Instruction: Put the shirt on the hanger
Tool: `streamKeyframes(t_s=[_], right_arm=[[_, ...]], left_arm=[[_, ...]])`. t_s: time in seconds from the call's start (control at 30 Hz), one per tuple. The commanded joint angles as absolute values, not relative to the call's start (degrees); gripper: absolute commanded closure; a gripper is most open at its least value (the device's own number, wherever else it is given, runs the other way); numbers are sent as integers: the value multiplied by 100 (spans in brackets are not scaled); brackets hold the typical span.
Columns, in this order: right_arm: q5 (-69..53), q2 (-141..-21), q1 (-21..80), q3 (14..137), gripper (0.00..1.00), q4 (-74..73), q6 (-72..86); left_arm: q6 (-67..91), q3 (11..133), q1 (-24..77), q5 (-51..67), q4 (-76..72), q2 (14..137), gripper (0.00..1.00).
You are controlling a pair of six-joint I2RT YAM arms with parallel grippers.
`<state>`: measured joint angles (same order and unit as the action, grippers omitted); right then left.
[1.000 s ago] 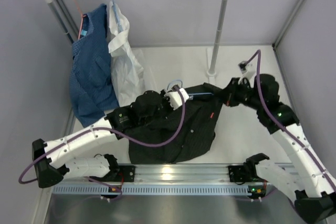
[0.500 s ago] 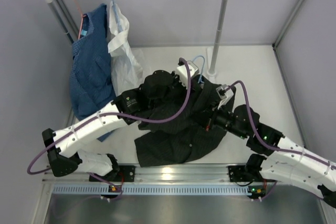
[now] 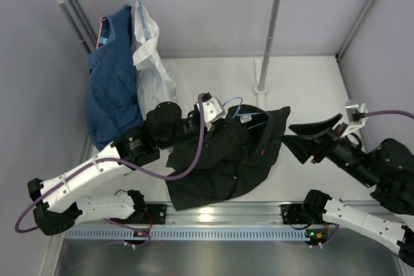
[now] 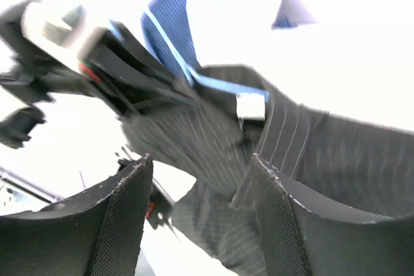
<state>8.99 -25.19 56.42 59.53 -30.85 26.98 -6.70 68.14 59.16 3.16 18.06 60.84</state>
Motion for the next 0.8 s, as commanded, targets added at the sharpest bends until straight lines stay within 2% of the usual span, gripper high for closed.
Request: streamKeyframes(t_s=[0.0, 0.13, 0.23, 0.33, 0.5, 0.63, 0.77], right_arm=[[459, -2636, 5739, 6538, 37, -3981, 1874], [-893, -3408, 5739, 7250, 33, -3964, 1109], [-1160, -4015, 5739, 7479, 34, -3885, 809], [-1431, -4254, 5730, 7409, 36, -3474, 677], [-2284, -4324, 5730, 7006, 46, -2735, 589], [-2654, -4263, 5730, 6742, 65, -2312, 545], [-2523, -4140, 5730, 6557, 100, -2171, 483]], left_arm=[[-888, 6759, 5906, 1203, 1178, 5959, 100], [-800, 6864, 5915, 2587, 1213, 6117, 100], [-669, 6934, 5906, 3145, 1213, 6266, 100], [-607, 7005, 5906, 3532, 1204, 6363, 100], [-510, 7049, 5906, 4130, 1213, 6460, 100], [-396, 7093, 5915, 4210, 1204, 6556, 100], [-360, 7180, 5906, 4070, 1326, 6653, 100]])
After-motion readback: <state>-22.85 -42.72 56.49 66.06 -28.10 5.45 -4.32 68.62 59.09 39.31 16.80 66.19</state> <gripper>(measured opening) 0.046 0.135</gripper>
